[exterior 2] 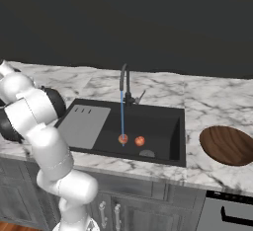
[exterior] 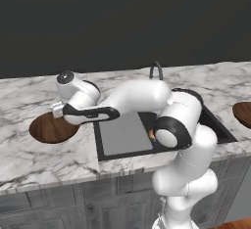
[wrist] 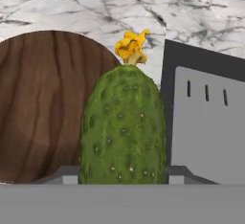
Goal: Pick the peachs from the sink and place them in one bowl. Place the cucumber in the other bowl. Then turn off the sink faucet.
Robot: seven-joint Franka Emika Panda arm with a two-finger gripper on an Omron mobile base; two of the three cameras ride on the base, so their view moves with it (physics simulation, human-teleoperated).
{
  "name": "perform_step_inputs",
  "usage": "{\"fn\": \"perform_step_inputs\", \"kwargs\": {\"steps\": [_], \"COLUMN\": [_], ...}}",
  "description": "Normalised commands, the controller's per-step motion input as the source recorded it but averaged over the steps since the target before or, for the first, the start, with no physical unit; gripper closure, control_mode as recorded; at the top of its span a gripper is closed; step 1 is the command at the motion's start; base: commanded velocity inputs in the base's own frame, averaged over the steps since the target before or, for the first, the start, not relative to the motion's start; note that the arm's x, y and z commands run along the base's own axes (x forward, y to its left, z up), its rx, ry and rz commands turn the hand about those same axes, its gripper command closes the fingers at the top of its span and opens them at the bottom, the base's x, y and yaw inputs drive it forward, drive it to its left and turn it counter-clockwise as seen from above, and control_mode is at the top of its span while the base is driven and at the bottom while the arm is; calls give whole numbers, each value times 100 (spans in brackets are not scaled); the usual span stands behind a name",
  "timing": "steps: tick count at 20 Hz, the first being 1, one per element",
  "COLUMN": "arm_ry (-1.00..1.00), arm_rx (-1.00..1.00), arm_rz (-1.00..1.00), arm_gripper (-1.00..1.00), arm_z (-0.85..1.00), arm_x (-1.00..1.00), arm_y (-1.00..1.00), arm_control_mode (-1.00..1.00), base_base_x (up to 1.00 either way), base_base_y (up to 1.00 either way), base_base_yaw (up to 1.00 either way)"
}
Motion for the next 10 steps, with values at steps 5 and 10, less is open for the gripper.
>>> {"fn": "perform_step_inputs", "kwargs": {"steps": [5, 10], "arm_ry": [0, 4], "arm_rx": [-1, 0], "arm_rz": [0, 0], "arm_gripper": [100, 100], "arm_z": [-39, -23], "arm_x": [0, 5], "arm_y": [20, 10], "arm_control_mode": [-100, -100], "base_base_x": [0, 0], "base_base_y": [0, 0], "base_base_yaw": [0, 0]}}
